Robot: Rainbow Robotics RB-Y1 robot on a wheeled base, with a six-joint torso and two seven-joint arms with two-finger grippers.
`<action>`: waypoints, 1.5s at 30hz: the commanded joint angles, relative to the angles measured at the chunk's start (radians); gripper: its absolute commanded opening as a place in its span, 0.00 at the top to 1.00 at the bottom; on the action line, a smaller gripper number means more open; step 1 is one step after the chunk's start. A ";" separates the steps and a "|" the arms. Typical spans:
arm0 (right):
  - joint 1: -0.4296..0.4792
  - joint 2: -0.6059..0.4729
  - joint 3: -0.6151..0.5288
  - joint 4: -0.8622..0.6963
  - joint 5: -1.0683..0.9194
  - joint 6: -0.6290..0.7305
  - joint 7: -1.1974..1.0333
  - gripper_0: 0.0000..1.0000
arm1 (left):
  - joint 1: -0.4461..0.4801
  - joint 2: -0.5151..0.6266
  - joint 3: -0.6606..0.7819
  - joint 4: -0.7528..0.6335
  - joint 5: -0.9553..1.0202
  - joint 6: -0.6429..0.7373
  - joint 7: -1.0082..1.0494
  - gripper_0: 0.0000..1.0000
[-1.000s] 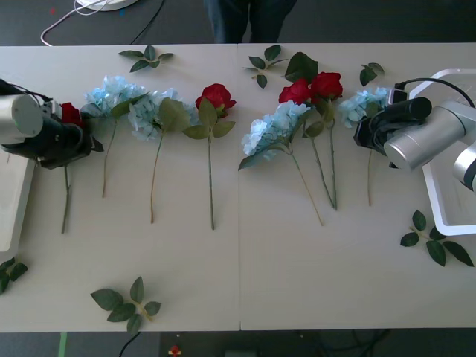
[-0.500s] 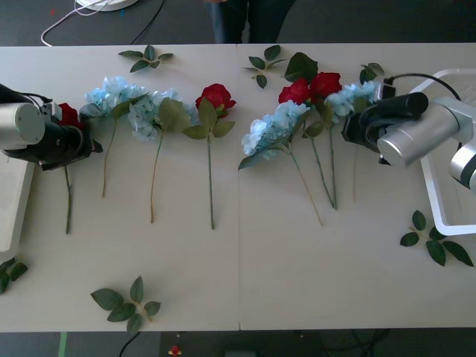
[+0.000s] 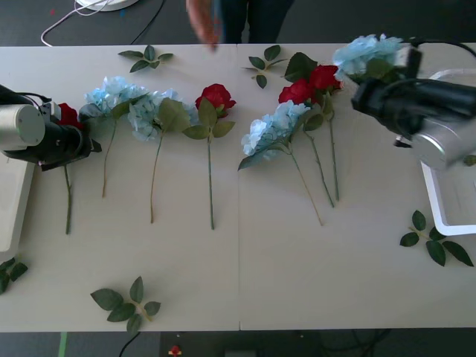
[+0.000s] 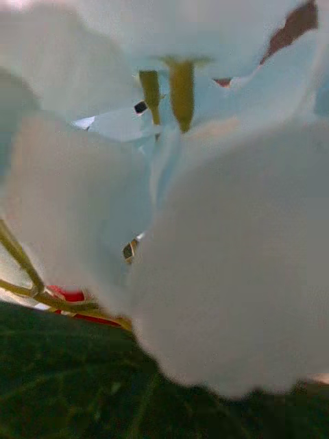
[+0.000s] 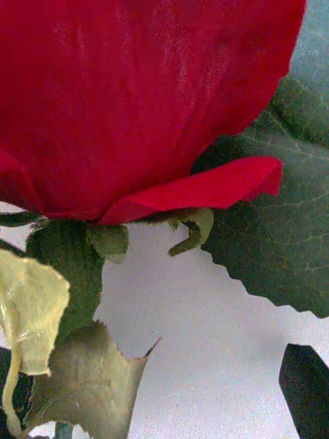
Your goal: Place the red flowers into the right box and the blue flowers into the left box. If a person shows an open palm, hand one flower to the person first, then continue sorting.
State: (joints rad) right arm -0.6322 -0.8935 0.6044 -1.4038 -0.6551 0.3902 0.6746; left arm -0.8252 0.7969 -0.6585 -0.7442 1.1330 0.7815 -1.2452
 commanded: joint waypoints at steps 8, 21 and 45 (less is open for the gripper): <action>0.353 -0.094 -0.330 -0.423 0.072 -0.123 0.079 1.00 | 0.037 -0.005 0.008 0.006 -0.013 -0.010 -0.043 0.00; 0.352 0.058 -0.439 -0.672 0.054 -0.163 0.088 1.00 | 0.037 -0.005 0.008 0.006 -0.013 -0.010 -0.043 0.00; -0.043 0.205 -0.245 -0.475 0.477 -0.309 0.131 1.00 | 0.037 -0.005 0.008 0.006 -0.013 -0.010 -0.043 0.00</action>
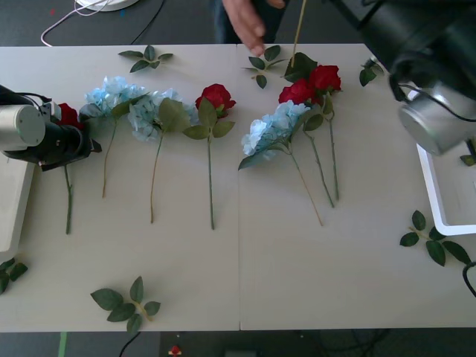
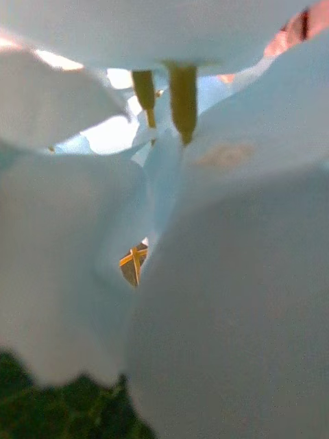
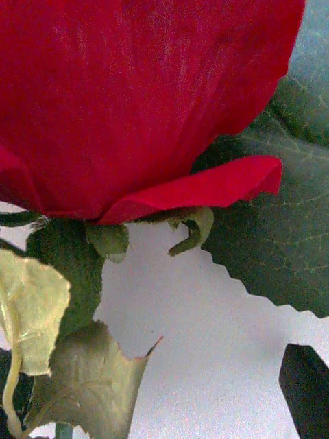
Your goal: Place the red flowers into the right box and the blue flowers into the left box. If a person shows an open palm, hand one flower to the person first, then continue sorting.
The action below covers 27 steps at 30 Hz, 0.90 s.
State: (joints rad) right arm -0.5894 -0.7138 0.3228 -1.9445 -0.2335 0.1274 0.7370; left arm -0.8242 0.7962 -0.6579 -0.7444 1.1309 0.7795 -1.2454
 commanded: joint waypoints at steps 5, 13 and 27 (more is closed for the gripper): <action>-0.135 0.036 0.065 0.154 0.106 -0.083 0.070 1.00 | 0.036 -0.005 0.007 0.007 -0.011 -0.008 -0.043 0.00; -0.171 0.054 0.081 0.223 0.149 -0.097 0.068 1.00 | 0.036 -0.005 0.007 0.007 -0.011 -0.008 -0.043 0.00; -0.170 0.051 0.088 0.222 0.135 -0.104 0.051 0.00 | 0.036 -0.005 0.007 0.007 -0.011 -0.008 -0.043 0.00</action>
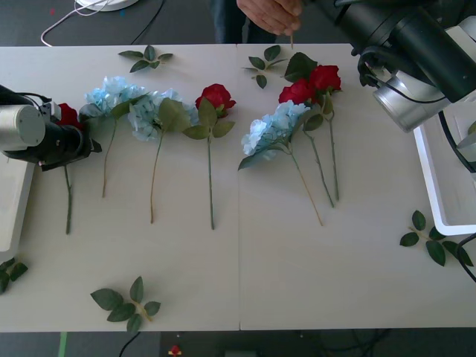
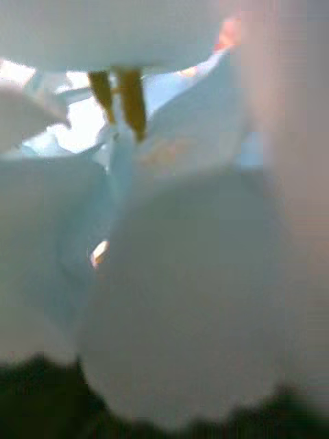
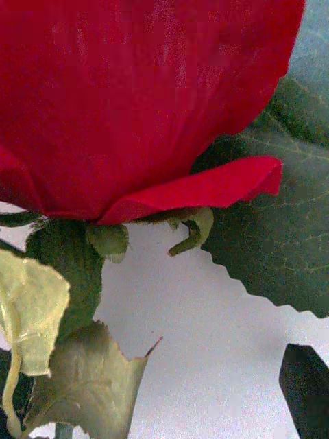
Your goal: Place the red flowers into the right box and the blue flowers into the left box. If a person shows an open palm, hand one flower to the person first, then continue sorting.
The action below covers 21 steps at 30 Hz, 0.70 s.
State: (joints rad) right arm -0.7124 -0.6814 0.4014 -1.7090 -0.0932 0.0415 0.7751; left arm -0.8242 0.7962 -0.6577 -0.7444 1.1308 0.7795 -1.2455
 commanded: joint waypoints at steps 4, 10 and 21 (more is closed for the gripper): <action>-0.047 0.019 0.010 -0.012 -0.010 -0.019 0.010 0.00 | 0.036 -0.005 0.007 0.007 -0.011 -0.008 -0.043 0.00; -0.033 0.011 0.010 -0.014 -0.017 -0.028 0.009 0.00 | 0.036 -0.005 0.007 0.007 -0.011 -0.008 -0.043 0.00; 0.126 -0.102 -0.016 -0.213 -0.181 0.107 -0.022 0.00 | 0.036 -0.005 0.007 0.007 -0.011 -0.008 -0.043 0.00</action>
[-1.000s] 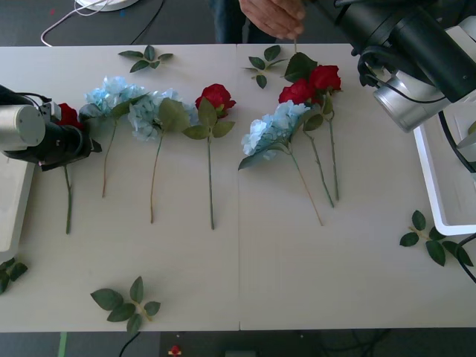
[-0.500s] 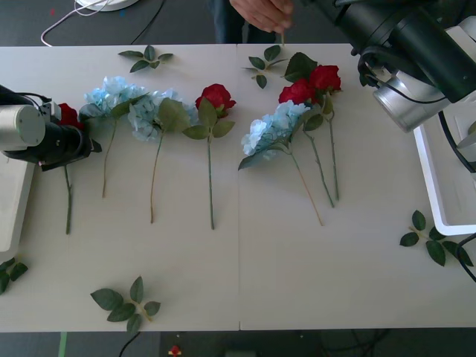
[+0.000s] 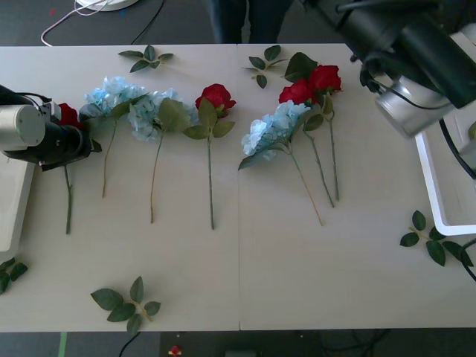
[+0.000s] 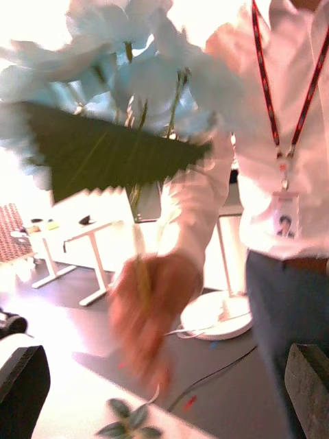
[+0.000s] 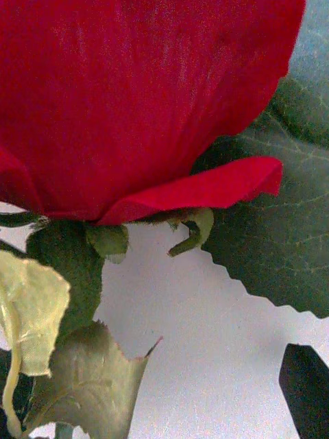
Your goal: Place the red flowers into the right box and the blue flowers into the left box. If a person shows an open palm, hand one flower to the person first, then continue sorting.
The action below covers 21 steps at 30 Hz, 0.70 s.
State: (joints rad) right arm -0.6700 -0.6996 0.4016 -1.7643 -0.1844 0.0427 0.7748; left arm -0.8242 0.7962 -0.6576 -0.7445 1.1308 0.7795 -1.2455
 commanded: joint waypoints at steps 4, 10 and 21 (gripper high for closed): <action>0.168 -0.132 -0.072 -0.291 -0.191 0.287 -0.028 0.00 | 0.036 -0.005 0.007 0.007 -0.011 -0.008 -0.043 0.00; 0.310 -0.179 -0.201 -0.432 -0.342 0.609 -0.017 0.00 | 0.036 -0.005 0.007 0.007 -0.011 -0.008 -0.043 0.00; 0.372 -0.167 -0.316 -0.386 -0.455 1.096 0.003 0.00 | 0.036 -0.005 0.007 0.007 -0.011 -0.008 -0.043 0.00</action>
State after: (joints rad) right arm -0.2863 -0.8444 0.1075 -2.1671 -0.6375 1.0868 0.7747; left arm -0.8241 0.7961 -0.6576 -0.7444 1.1303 0.7794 -1.2457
